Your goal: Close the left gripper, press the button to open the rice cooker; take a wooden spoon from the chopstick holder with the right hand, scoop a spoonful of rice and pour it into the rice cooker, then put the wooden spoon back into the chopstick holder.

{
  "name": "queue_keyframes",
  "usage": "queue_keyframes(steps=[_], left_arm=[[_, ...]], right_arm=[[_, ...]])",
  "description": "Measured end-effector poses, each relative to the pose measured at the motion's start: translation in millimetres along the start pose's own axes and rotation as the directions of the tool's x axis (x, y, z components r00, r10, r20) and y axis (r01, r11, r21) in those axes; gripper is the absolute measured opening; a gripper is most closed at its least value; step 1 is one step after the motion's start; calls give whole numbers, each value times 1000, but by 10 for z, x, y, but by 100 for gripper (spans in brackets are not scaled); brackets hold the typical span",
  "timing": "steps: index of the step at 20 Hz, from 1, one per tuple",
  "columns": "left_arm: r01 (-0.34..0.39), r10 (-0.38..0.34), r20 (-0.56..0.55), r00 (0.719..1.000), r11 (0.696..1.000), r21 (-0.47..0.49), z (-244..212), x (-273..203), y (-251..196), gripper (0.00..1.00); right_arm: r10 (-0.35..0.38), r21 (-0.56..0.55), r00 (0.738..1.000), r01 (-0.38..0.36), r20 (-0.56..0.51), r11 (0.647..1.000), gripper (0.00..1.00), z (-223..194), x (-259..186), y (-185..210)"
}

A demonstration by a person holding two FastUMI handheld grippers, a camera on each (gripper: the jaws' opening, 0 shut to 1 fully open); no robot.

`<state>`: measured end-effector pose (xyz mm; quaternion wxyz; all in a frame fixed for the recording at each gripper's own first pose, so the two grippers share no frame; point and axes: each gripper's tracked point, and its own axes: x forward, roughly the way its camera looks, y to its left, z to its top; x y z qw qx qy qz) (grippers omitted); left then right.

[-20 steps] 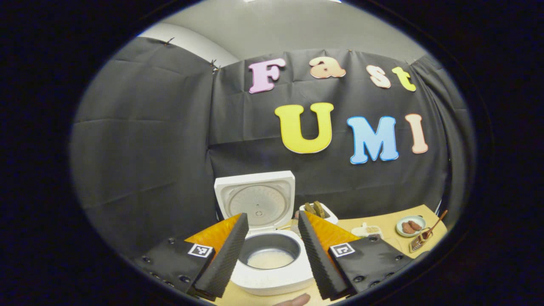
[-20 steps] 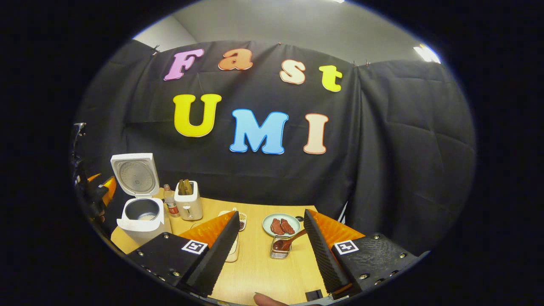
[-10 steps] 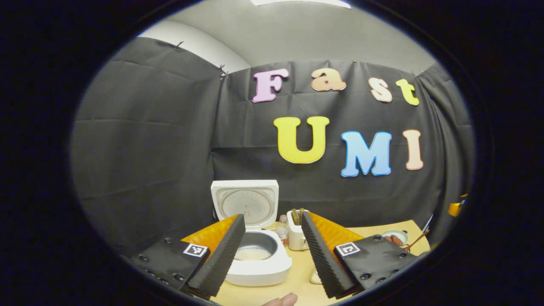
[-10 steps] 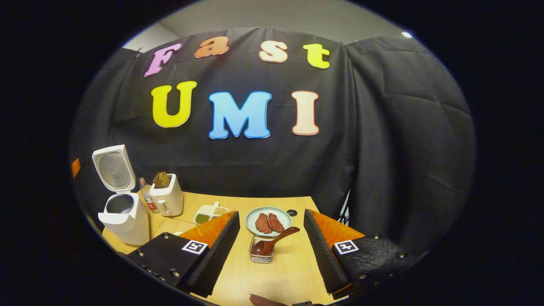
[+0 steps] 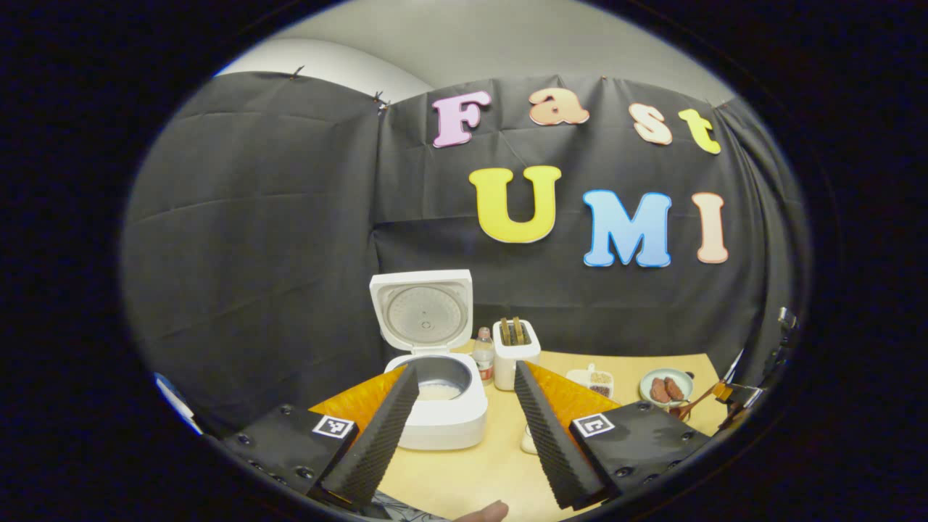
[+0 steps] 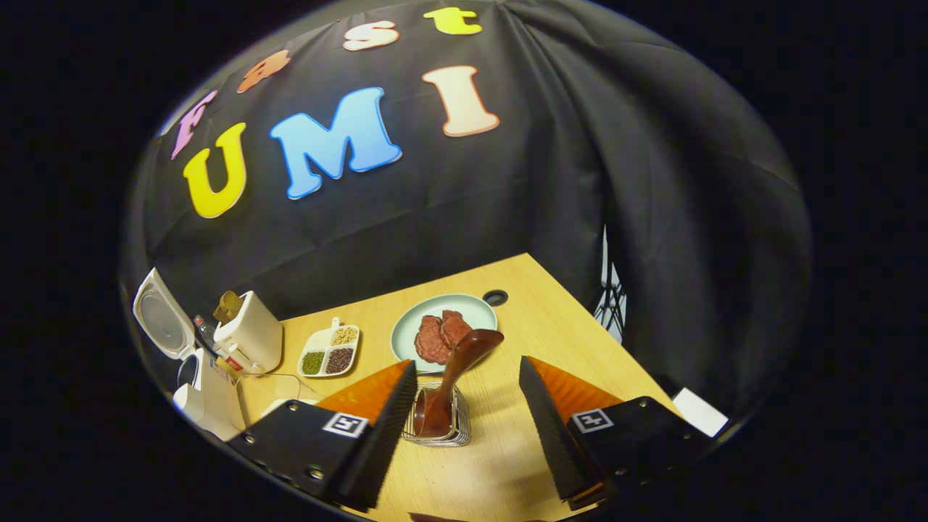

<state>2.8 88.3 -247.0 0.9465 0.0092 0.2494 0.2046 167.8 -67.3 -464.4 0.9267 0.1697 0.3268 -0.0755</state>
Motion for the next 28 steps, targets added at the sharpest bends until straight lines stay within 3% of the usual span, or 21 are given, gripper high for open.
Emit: queue_keyframes(steps=[1,5,6,7,9,10,11,13,14,16,22,28], left_arm=[[-1,1,-8,1000,1000,13,-33,-35,-2,94],[-9,10,-35,999,999,32,-135,-137,27,94],[-14,15,-38,999,999,36,-135,-149,56,94],[-20,21,-40,999,999,40,-159,-165,87,94],[-29,31,-47,998,999,44,-180,-188,137,94],[-33,35,-48,998,999,44,-193,-207,149,93],[-35,38,-50,998,998,42,-206,-228,163,94],[-38,40,-53,998,999,39,-231,-279,179,94],[-42,44,-52,998,998,43,-226,-288,194,94],[-50,52,-39,998,998,49,-174,-360,223,93],[-68,68,-3,998,997,45,-82,-555,393,93],[-18,20,33,999,999,-41,9,-605,503,93]], right_arm=[[5,21,1000,-5,-9,1000,82,-55,115,9],[7,62,998,-3,-57,998,83,-219,453,29],[7,72,998,-3,-57,997,60,-215,528,36],[10,87,998,-5,-56,996,54,-192,561,51],[-3,126,998,11,-59,992,54,-155,570,67],[20,146,998,-11,-60,989,31,-168,607,80],[47,177,996,-34,-73,984,29,-178,589,135],[45,207,993,-21,-111,978,34,-271,674,129],[42,216,992,-16,-119,976,23,-307,674,144],[58,241,991,-28,-117,970,15,-278,623,225],[86,218,994,-71,-60,973,16,-53,259,375],[108,142,994,-105,-20,984,15,184,-329,505]])
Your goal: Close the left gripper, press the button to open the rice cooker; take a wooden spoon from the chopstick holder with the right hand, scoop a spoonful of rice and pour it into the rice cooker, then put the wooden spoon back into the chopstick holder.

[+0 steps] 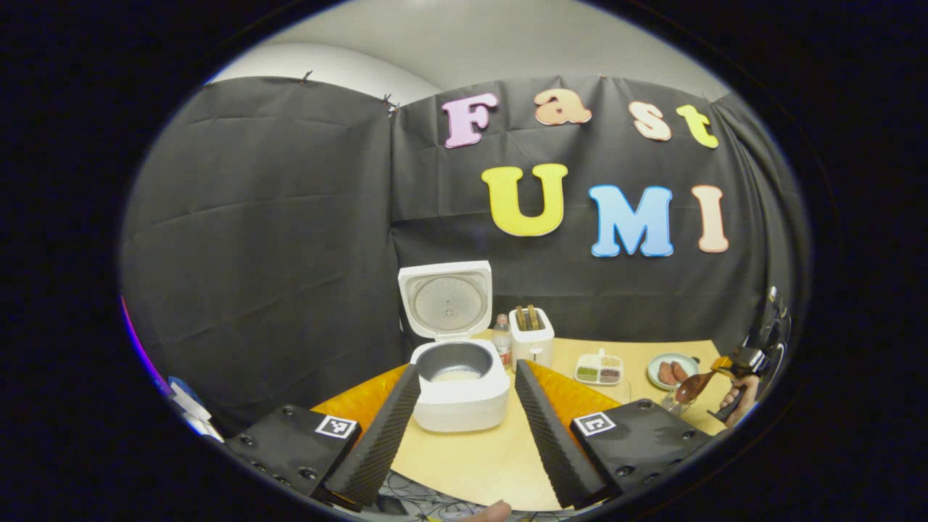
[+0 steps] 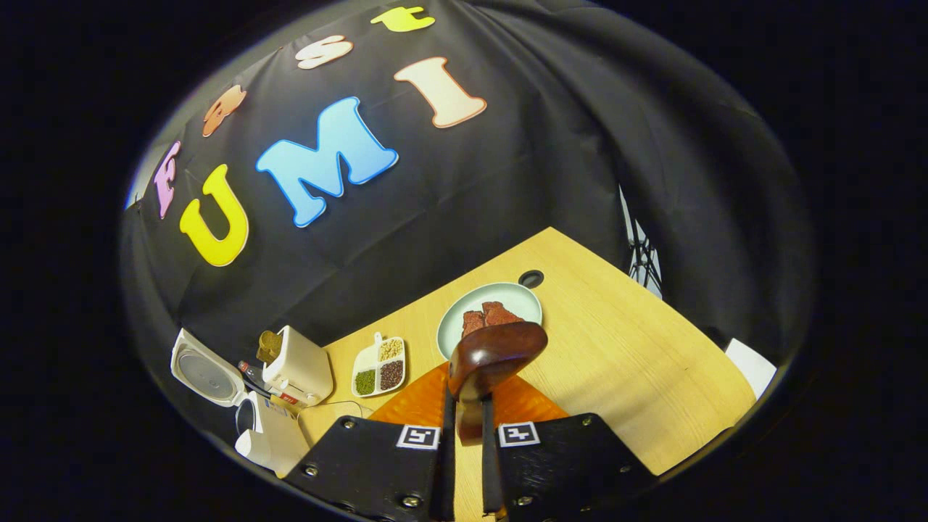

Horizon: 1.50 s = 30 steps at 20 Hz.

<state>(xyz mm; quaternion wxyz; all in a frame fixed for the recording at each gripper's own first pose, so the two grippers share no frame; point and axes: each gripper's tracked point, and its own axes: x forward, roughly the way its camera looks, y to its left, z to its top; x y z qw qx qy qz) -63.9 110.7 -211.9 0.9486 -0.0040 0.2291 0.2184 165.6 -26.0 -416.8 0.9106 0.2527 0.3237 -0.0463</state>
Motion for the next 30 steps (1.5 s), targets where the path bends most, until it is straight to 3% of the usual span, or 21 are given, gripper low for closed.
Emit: queue_keyframes(steps=[5,10,14,17,21,28,29,30], left_arm=[[37,-35,85,996,999,-27,184,-138,474,94],[101,-91,116,989,991,-87,159,-161,1020,94],[113,-98,112,989,985,-129,50,-110,1423,92],[88,-70,126,990,985,-147,84,-17,1651,90],[10,7,110,994,988,-152,107,222,1837,90],[-152,154,8,988,980,-130,-10,576,1929,90],[-167,167,-9,986,978,-121,-52,591,1898,100],[-180,179,-20,984,978,-106,-57,609,1876,95]], right_arm=[[-1,-67,998,5,64,998,15,165,-609,322],[47,-137,992,-30,120,990,15,107,-1236,1006],[109,-194,989,-90,95,977,15,-140,-1359,1606],[140,-260,989,-125,43,958,15,-313,-1153,1999],[160,-313,986,-167,-48,935,15,-699,-511,2401],[102,-395,973,-179,-208,901,16,-1440,592,2362],[90,-403,972,-174,-218,898,16,-1484,713,2323],[78,-406,970,-168,-229,898,15,-1533,819,2283]])
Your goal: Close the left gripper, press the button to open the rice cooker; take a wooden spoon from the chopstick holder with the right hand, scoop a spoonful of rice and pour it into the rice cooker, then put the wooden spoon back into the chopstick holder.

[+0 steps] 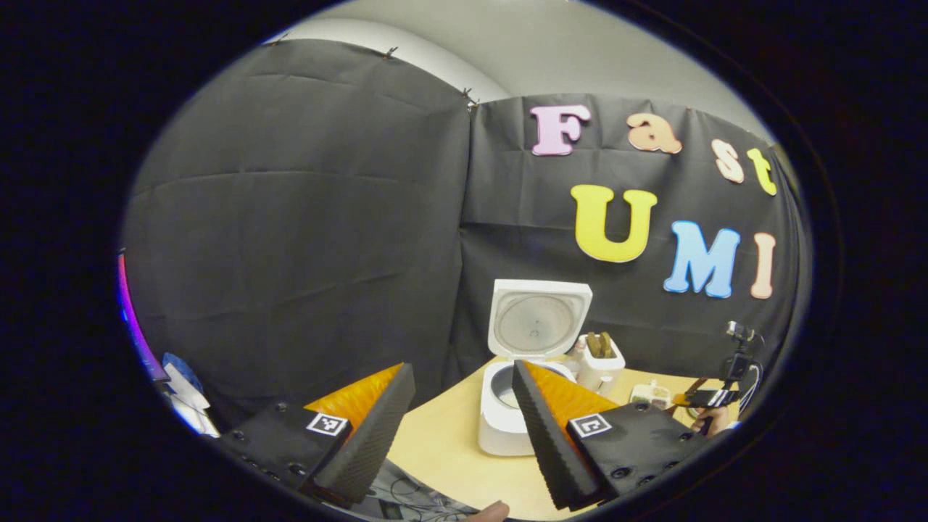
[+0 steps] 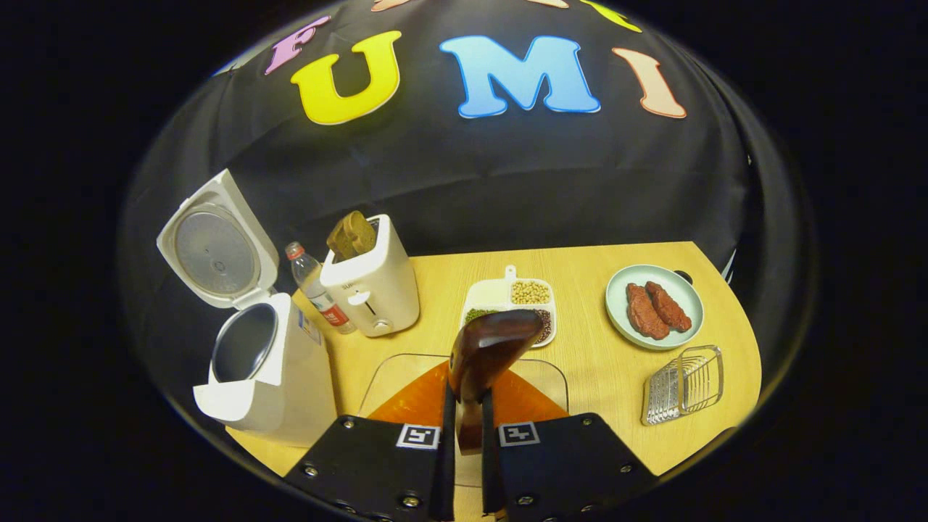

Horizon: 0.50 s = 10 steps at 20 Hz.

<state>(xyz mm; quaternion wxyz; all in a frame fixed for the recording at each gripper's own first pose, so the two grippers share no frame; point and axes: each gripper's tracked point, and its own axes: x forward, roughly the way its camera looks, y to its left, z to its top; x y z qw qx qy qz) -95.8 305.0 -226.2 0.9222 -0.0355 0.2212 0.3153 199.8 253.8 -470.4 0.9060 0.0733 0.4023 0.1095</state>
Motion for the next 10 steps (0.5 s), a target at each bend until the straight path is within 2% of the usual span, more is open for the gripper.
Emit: queue_keyframes(steps=[1,4,5,6,7,9,10], left_arm=[[-7,7,-9,1000,1000,19,-29,1,-45,90],[-33,34,-12,999,998,61,-50,-1,-85,90],[-40,41,-14,999,998,57,-38,-9,-103,100],[-44,45,-19,999,998,48,-29,-1,-118,100],[-49,50,-22,999,998,43,-54,-3,-121,95],[-62,63,-21,998,997,44,-59,-5,-111,92],[-68,69,-20,997,997,48,-44,6,-112,95]], right_arm=[[-10,-1,1000,10,-6,1000,16,-9,92,-41],[-30,-20,999,29,-40,999,15,-103,306,-95],[-24,-27,998,23,-53,999,15,-139,351,-64],[-18,-37,998,15,-60,999,15,-172,400,-27],[-9,-42,998,6,-66,999,15,-190,431,20],[33,-12,995,-34,-94,999,15,-255,488,190],[60,21,992,-58,-115,998,16,-291,494,268]])
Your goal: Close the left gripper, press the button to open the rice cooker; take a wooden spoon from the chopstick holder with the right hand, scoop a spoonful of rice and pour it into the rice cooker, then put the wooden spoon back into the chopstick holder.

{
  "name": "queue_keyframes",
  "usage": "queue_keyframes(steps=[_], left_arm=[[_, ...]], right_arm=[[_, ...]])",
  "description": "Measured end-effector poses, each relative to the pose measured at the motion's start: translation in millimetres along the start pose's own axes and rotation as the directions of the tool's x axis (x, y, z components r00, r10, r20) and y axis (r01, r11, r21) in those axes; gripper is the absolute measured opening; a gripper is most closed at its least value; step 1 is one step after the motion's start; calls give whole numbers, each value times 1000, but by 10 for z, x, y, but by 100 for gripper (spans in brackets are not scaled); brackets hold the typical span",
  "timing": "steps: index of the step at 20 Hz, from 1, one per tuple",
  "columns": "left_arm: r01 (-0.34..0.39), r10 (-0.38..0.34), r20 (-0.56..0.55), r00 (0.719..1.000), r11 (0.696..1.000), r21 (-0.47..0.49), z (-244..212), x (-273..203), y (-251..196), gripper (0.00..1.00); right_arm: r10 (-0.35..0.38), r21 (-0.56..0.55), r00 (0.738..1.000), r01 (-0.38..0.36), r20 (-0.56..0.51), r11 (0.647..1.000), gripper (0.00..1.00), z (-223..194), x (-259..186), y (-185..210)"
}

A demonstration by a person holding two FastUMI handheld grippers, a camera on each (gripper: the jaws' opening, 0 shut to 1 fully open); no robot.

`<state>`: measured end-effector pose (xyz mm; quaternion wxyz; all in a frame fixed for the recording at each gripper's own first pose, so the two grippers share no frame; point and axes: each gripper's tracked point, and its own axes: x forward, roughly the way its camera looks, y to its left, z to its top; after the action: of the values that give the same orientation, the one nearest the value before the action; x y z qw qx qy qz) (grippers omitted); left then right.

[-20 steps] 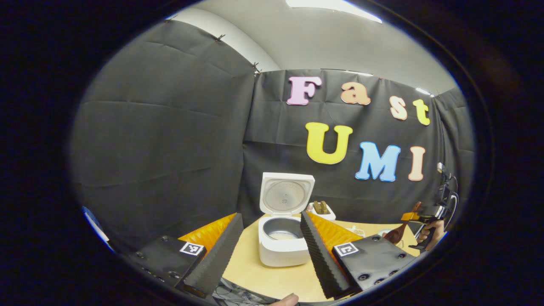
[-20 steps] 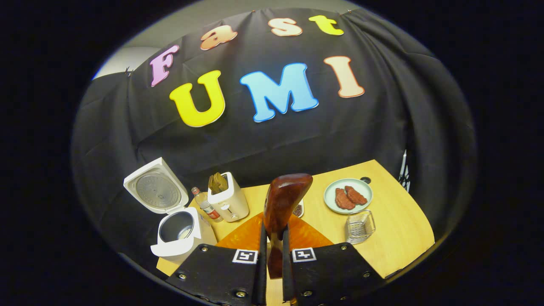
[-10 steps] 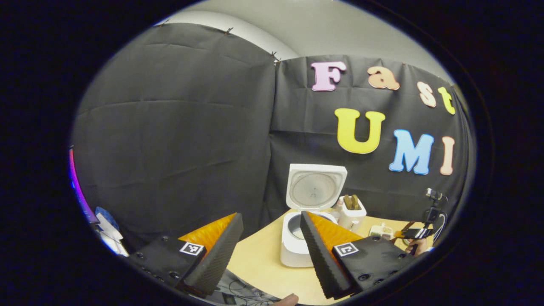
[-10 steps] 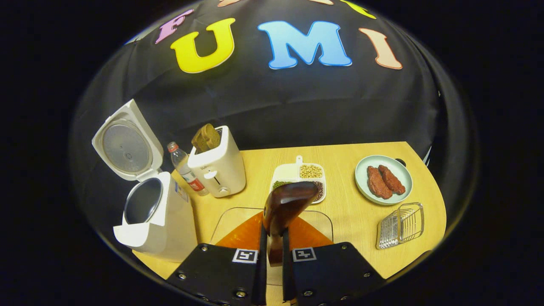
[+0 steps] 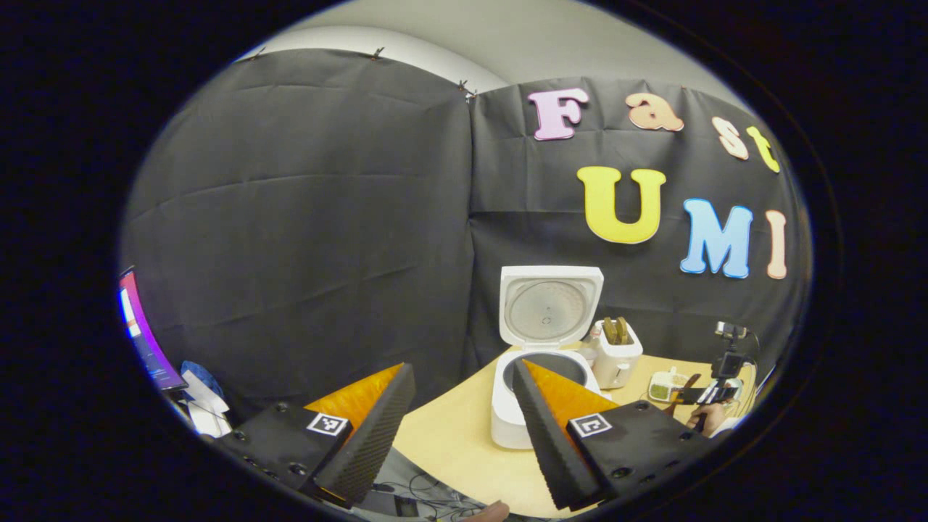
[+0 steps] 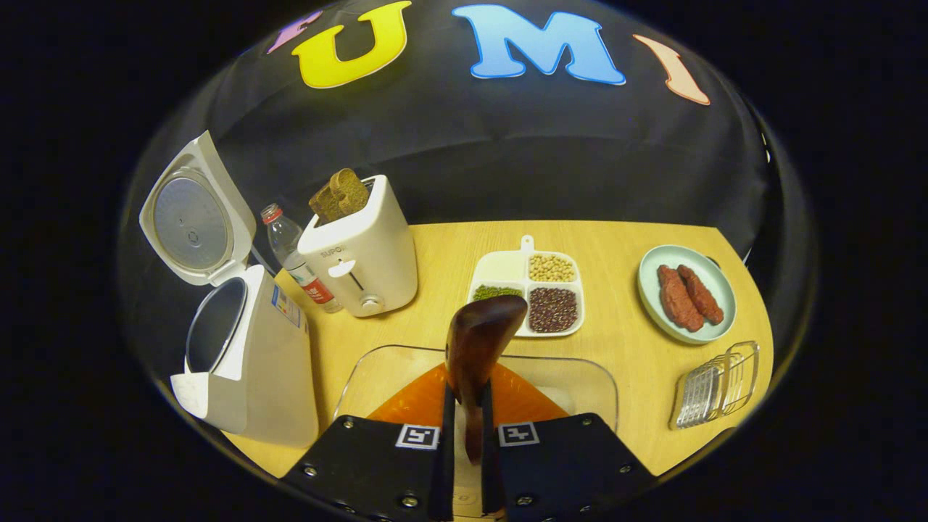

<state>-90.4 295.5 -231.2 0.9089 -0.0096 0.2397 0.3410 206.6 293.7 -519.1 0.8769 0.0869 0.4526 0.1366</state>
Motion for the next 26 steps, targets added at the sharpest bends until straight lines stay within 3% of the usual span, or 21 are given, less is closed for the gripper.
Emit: queue_keyframes(steps=[2,8,10,11,13,14,21,26], left_arm=[[-13,13,7,1000,1000,-1,45,-4,2,91],[-37,37,10,999,999,4,73,-105,42,100],[-37,37,11,999,999,3,59,-131,20,90],[-34,34,11,999,999,5,60,-138,-1,95],[-28,28,16,999,1000,8,83,-159,-45,90],[-24,24,20,1000,1000,11,113,-171,-61,95],[-2,1,34,999,1000,22,141,-267,-144,90],[6,-7,45,999,1000,20,182,-300,-114,90]], right_arm=[[45,64,999,-43,-26,997,16,-3,30,114],[166,293,984,-139,-69,946,16,35,-1,191],[193,353,979,-157,-68,922,16,48,-38,142],[200,366,978,-163,-65,916,16,63,-71,114],[214,381,976,-181,-47,907,15,112,-172,78],[223,387,974,-193,-34,902,15,152,-229,71],[286,455,956,-281,59,845,15,457,-668,18],[318,447,941,-336,117,829,15,607,-985,59]])
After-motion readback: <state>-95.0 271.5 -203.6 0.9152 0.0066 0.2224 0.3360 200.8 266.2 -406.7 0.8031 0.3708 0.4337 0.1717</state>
